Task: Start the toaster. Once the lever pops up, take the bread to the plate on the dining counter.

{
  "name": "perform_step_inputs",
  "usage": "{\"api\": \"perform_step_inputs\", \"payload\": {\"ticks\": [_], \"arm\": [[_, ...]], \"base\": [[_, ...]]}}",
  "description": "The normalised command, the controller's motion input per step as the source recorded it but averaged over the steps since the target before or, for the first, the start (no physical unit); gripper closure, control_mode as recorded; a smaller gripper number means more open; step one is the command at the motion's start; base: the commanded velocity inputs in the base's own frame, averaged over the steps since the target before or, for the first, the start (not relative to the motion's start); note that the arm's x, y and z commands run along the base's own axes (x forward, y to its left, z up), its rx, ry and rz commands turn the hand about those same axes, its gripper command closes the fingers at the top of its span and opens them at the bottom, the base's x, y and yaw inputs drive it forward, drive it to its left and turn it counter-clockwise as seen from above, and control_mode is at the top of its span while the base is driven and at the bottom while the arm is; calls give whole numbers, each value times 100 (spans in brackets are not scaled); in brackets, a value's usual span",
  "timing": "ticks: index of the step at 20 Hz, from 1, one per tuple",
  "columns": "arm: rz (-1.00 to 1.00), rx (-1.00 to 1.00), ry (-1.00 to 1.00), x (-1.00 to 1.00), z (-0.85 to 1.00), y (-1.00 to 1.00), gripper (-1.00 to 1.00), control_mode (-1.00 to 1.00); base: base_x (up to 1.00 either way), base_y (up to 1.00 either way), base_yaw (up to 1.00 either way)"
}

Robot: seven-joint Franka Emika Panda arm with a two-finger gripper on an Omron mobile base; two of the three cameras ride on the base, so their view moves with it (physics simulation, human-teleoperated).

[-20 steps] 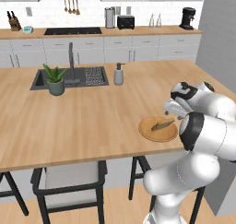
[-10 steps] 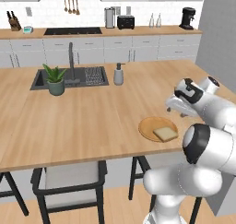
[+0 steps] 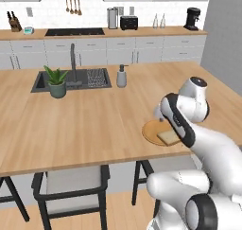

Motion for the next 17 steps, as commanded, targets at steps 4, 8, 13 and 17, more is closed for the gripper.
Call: {"api": "perform_step_inputs", "payload": {"ticks": [4,8,13,17], "arm": [[0,-11,-5,-79,40,24,-100,-100],[0,-1,0,-34,34,0,-100,-100],[0,0,0,-36,54,0,-100,-100],[0,-5,0,-43,49,3,-100,-100]], "base": [[0,0,0],[0,0,0],[0,0,0],[0,0,0]]}}
